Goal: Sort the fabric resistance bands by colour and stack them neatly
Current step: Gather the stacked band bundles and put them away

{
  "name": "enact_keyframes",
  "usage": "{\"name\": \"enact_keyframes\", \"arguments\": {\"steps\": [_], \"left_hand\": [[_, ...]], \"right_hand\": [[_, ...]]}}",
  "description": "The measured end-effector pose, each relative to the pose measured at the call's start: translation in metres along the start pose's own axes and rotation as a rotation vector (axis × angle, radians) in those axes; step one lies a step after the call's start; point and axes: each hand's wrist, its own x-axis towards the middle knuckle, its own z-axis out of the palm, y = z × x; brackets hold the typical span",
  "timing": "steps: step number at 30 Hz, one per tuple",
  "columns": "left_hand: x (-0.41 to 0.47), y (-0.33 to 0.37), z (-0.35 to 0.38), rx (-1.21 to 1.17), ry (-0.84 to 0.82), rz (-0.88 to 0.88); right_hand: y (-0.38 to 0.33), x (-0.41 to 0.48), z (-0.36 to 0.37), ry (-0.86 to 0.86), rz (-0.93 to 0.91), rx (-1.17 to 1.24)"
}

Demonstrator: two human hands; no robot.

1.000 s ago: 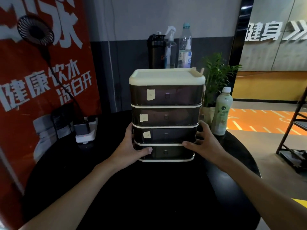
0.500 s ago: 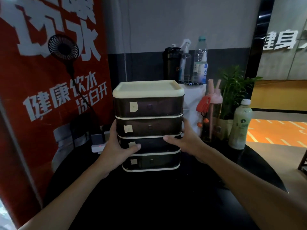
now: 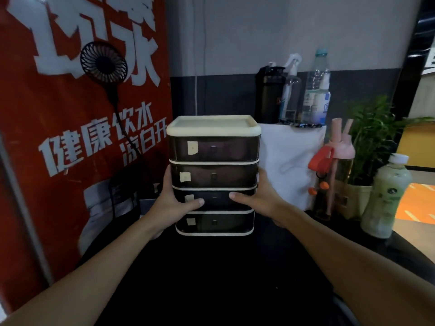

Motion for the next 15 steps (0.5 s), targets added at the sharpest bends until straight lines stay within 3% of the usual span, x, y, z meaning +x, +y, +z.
{"name": "enact_keyframes", "arguments": {"steps": [15], "left_hand": [[0.065, -0.011, 0.003, 0.077, 0.047, -0.003]], "right_hand": [[0.031, 0.078, 0.011, 0.006, -0.003, -0.096]]}}
